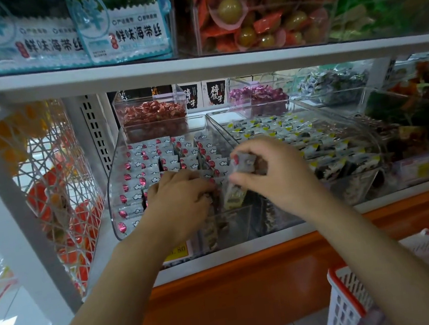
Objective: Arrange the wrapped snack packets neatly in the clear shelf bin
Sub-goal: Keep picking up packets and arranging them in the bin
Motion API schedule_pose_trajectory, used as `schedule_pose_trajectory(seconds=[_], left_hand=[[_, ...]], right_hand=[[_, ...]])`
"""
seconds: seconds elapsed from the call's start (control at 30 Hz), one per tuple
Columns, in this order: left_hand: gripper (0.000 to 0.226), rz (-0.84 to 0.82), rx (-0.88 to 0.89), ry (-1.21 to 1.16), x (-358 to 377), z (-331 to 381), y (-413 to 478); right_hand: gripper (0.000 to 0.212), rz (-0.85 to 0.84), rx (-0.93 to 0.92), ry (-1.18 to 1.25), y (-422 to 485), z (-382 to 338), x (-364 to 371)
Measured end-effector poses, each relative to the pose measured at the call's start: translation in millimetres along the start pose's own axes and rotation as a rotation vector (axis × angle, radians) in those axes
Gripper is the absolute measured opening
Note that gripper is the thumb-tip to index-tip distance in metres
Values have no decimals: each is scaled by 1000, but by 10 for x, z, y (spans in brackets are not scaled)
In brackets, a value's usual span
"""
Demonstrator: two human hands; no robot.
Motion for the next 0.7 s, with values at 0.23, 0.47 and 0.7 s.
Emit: schedule_pose_trajectory(seconds=[0.23, 0.47, 0.7], left_hand=[[30, 59, 31, -138, -128, 41, -44], [35, 64, -36, -328, -172, -14, -81], [39, 61, -38, -374, -184, -18, -89]], right_hand=[[31, -159, -241, -468, -82, -168, 349], [19, -101, -187, -382, 21, -128, 252], [22, -207, -242, -540, 179, -137, 439]])
Point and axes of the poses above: each hand's wrist, its own y-axis towards the middle knuckle, its own x-axis out of the palm, z = x × y, the point moved 9 cm from there along y, towards the middle knuckle, and after that the axes turned 7 degrees about z, right-handed, at the moved point
